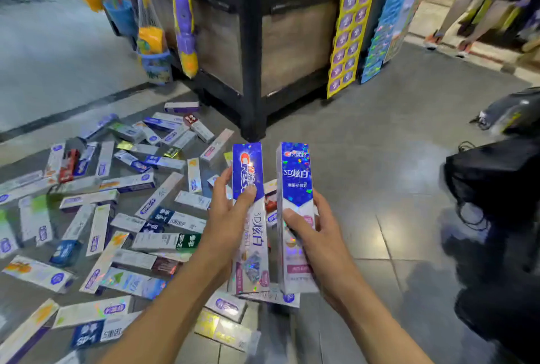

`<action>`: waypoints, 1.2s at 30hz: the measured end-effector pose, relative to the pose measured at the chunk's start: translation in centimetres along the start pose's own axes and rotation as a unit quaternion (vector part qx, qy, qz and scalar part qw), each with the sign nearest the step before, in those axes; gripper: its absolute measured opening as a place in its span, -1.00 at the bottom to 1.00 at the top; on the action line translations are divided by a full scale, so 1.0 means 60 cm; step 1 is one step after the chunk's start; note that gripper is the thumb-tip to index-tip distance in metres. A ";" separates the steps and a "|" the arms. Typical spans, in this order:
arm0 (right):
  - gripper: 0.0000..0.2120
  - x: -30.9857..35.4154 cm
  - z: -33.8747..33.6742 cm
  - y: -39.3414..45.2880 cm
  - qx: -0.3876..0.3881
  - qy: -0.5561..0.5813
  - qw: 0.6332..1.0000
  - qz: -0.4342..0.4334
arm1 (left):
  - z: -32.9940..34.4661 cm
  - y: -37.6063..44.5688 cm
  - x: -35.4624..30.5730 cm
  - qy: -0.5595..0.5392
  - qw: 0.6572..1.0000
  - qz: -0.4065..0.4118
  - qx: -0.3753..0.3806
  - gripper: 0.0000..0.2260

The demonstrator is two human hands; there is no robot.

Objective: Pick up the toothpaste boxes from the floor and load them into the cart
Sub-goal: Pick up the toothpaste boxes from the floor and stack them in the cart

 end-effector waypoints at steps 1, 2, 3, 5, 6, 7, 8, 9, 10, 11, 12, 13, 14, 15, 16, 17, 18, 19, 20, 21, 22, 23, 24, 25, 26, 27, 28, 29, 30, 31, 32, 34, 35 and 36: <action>-0.56 0.080 0.013 -0.014 0.003 0.002 1.000 -0.004 | 0.028 -0.017 -0.076 -0.001 1.000 0.008 0.016 -0.64; -0.54 0.169 0.023 -0.027 0.005 0.000 1.000 -0.017 | 0.058 -0.032 -0.160 0.000 0.999 0.021 0.034 -0.62; -0.52 0.264 0.033 -0.039 0.003 -0.004 0.999 -0.034 | 0.089 -0.045 -0.249 0.005 0.998 0.040 0.054 -0.60; -0.51 0.451 0.052 -0.064 -0.001 -0.013 0.998 -0.065 | 0.142 -0.075 -0.422 0.020 0.993 0.085 0.086 -0.57; -0.51 0.542 0.062 -0.080 -0.004 -0.018 0.996 -0.083 | 0.168 -0.093 -0.509 0.032 0.988 0.110 0.098 -0.56; -0.51 0.631 0.072 -0.097 -0.005 -0.023 0.994 -0.103 | 0.194 -0.113 -0.594 0.045 0.983 0.138 0.115 -0.56; -0.53 0.714 0.083 -0.115 -0.003 -0.027 0.992 -0.123 | 0.219 -0.134 -0.674 0.056 0.976 0.165 0.132 -0.56; -0.56 0.791 0.095 -0.134 -0.005 -0.034 0.989 -0.143 | 0.242 -0.155 -0.746 0.061 0.969 0.187 0.147 -0.56; -0.60 0.857 0.105 -0.153 -0.010 -0.042 0.986 -0.162 | 0.261 -0.175 -0.809 0.059 0.963 0.204 0.163 -0.57; -0.63 0.912 0.115 -0.175 -0.016 -0.046 0.983 -0.179 | 0.280 -0.195 -0.863 0.054 0.959 0.218 0.175 -0.58; -0.65 0.963 0.122 -0.197 -0.022 -0.047 0.980 -0.194 | 0.297 -0.213 -0.914 0.044 0.955 0.230 0.183 -0.59; -0.67 1.010 0.128 -0.218 -0.030 -0.043 0.977 -0.208 | 0.315 -0.226 -0.959 0.038 0.951 0.241 0.188 -0.59; -0.68 1.050 0.131 -0.238 -0.042 -0.040 0.974 -0.219 | 0.333 -0.239 -0.996 0.033 0.949 0.247 0.195 -0.58; -0.68 1.085 0.132 -0.259 -0.055 -0.045 0.970 -0.232 | 0.354 -0.251 -1.026 0.026 0.946 0.249 0.207 -0.58; -0.66 1.114 0.131 -0.281 -0.069 -0.053 0.965 -0.247 | 0.375 -0.264 -1.051 0.020 0.942 0.251 0.224 -0.58; -0.64 1.140 0.130 -0.302 -0.081 -0.064 0.960 -0.260 | 0.396 -0.277 -1.071 0.012 0.936 0.254 0.242 -0.59; -0.63 1.161 0.127 -0.325 -0.094 -0.076 0.955 -0.270 | 0.416 -0.291 -1.088 0.004 0.932 0.256 0.257 -0.60; -0.63 1.176 0.119 -0.347 -0.113 -0.085 0.950 -0.278 | 0.437 -0.305 -1.099 -0.005 0.927 0.257 0.273 -0.61; -0.63 1.188 0.110 -0.371 -0.132 -0.093 0.945 -0.285 | 0.458 -0.319 -1.107 -0.013 0.921 0.258 0.291 -0.60; -0.62 1.199 0.099 -0.396 -0.154 -0.103 0.938 -0.293 | 0.480 -0.334 -1.112 -0.020 0.915 0.256 0.311 -0.59; -0.61 1.206 0.087 -0.423 -0.176 -0.111 0.931 -0.299 | 0.501 -0.352 -1.114 -0.025 0.909 0.250 0.332 -0.56; -0.60 1.211 0.074 -0.449 -0.195 -0.119 0.925 -0.304 | 0.522 -0.369 -1.113 -0.032 0.904 0.245 0.349 -0.54; -0.60 1.215 0.062 -0.474 -0.211 -0.121 0.920 -0.306 | 0.543 -0.386 -1.110 -0.037 0.899 0.241 0.364 -0.53; -0.58 1.216 0.048 -0.498 -0.226 -0.120 0.917 -0.307 | 0.563 -0.405 -1.108 -0.042 0.894 0.239 0.376 -0.55; -0.57 1.217 0.034 -0.522 -0.241 -0.118 0.913 -0.306 | 0.582 -0.424 -1.105 -0.046 0.890 0.238 0.387 -0.57; -0.55 1.216 0.019 -0.546 -0.255 -0.116 0.910 -0.306 | 0.603 -0.444 -1.101 -0.049 0.884 0.238 0.399 -0.57; -0.55 1.214 0.004 -0.570 -0.268 -0.115 0.907 -0.304 | 0.621 -0.463 -1.095 -0.054 0.880 0.235 0.410 -0.56; -0.54 1.211 -0.011 -0.594 -0.279 -0.110 0.905 -0.302 | 0.639 -0.482 -1.088 -0.060 0.876 0.228 0.421 -0.56; -0.54 1.208 -0.025 -0.618 -0.287 -0.104 0.903 -0.301 | 0.658 -0.500 -1.077 -0.064 0.873 0.220 0.430 -0.56; -0.53 1.203 -0.041 -0.643 -0.294 -0.098 0.902 -0.301 | 0.677 -0.518 -1.065 -0.068 0.870 0.212 0.440 -0.57; -0.53 1.198 -0.056 -0.670 -0.301 -0.093 0.900 -0.301 | 0.697 -0.536 -1.052 -0.069 0.866 0.204 0.451 -0.57; -0.52 1.187 -0.089 -0.725 -0.317 -0.087 0.896 -0.300 | 0.741 -0.575 -1.023 -0.066 0.862 0.198 0.462 -0.56; -0.52 1.181 -0.110 -0.755 -0.326 -0.086 0.893 -0.299 | 0.765 -0.596 -1.007 -0.065 0.861 0.197 0.464 -0.55; -0.50 1.173 -0.131 -0.786 -0.332 -0.087 0.891 -0.297 | 0.790 -0.617 -0.989 -0.066 0.862 0.194 0.465 -0.54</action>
Point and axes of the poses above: each hand's wrist, its own y-axis towards the middle knuckle, its own z-axis out of the palm, x = y × z, the point moved 5 cm from there along y, towards the middle knuckle, and after that the axes turned 10 degrees about x, right-handed, at the moved point
